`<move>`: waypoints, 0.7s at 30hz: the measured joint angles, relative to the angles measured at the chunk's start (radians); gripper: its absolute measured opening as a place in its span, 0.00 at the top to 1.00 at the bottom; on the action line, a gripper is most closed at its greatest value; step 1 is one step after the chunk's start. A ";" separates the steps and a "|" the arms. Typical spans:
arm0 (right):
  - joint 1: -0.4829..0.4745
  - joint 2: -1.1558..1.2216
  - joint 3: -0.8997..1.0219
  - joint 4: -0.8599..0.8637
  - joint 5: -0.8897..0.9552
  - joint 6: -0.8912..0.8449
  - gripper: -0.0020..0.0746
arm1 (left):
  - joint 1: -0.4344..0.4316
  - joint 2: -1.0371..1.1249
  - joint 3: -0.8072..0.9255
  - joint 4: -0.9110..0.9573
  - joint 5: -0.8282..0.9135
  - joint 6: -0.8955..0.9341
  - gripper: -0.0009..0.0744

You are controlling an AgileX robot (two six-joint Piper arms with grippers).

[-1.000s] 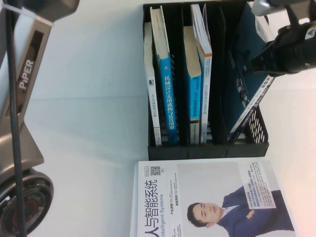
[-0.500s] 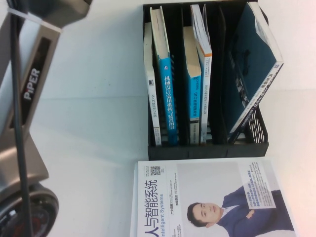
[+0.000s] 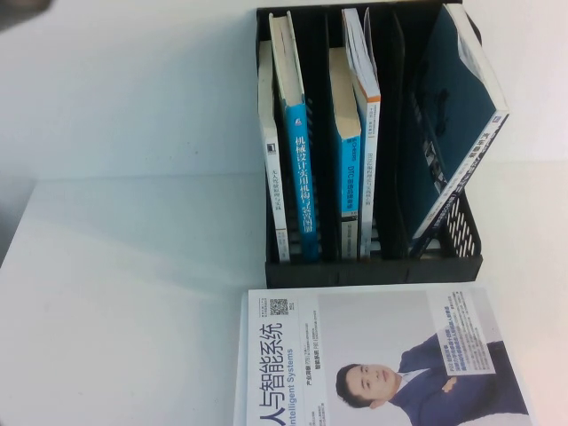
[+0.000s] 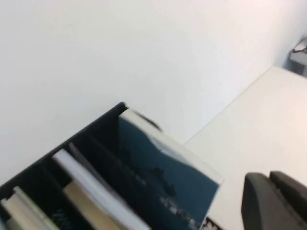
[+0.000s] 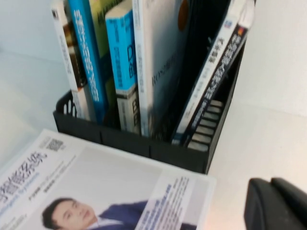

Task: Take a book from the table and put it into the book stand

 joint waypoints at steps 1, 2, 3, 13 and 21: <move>0.000 -0.016 0.010 -0.003 0.010 0.000 0.98 | 0.000 -0.017 0.026 0.013 0.000 0.002 0.99; 0.000 -0.030 0.019 -0.004 0.019 0.000 0.98 | 0.000 -0.040 0.060 0.027 0.000 0.005 0.99; 0.000 -0.042 0.026 -0.004 0.030 0.000 0.98 | 0.000 -0.067 0.100 0.041 0.000 0.009 0.99; 0.000 -0.057 0.039 0.000 0.124 0.004 0.98 | 0.000 -0.378 0.727 0.072 -0.056 -0.028 0.99; 0.000 -0.057 0.040 0.000 0.166 0.005 0.98 | 0.000 -0.579 1.127 0.072 -0.231 -0.088 0.99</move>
